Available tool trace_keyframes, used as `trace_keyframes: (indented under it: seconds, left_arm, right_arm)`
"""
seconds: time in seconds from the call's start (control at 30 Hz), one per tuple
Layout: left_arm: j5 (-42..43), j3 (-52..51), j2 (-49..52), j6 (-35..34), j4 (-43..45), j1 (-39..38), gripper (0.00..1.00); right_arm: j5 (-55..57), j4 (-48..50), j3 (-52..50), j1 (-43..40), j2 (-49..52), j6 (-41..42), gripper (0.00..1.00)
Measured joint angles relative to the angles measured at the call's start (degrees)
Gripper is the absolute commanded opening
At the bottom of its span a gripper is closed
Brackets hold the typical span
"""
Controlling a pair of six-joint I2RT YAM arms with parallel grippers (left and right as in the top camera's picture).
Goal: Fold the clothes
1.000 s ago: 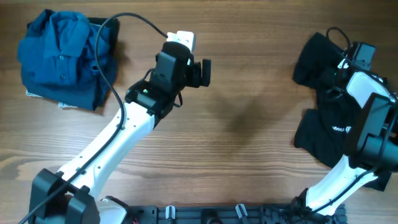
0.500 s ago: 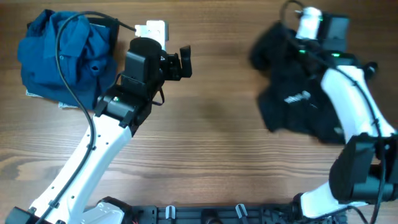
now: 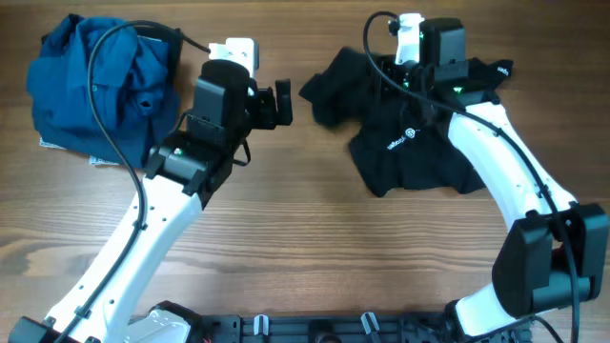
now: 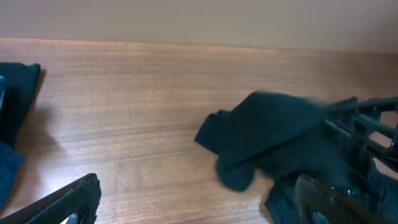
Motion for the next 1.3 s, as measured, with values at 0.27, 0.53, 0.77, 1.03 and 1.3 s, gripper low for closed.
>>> trace_keyframes:
  seconds: [0.27,0.53,0.77,1.03,1.3]
  left_arm:
    - [0.04,0.00,0.00,0.02,-5.29,-4.85,0.99]
    - [2.36,0.00,1.49,0.02,-11.58,-13.18,1.00]
    - [3.50,0.00,9.57,0.02,-10.34,-20.28,1.00]
    - [6.12,0.00,20.39,2.29,-0.79,-24.76,1.00]
    - [7.69,0.00,25.64,3.54,6.97,-29.59,1.00]
  right_arm:
    - [0.20,-17.18,10.51,-5.92,-0.04,-0.55,1.00]
    - [0.39,-25.59,13.07,-17.16,-0.87,-2.78,1.00]
    - [0.63,-26.08,12.52,-24.17,-0.26,-3.30,1.00]
    - [0.61,-24.35,10.75,-24.37,6.29,-4.61,0.96]
    - [0.63,-23.65,10.62,-24.37,13.44,-5.03,0.91]
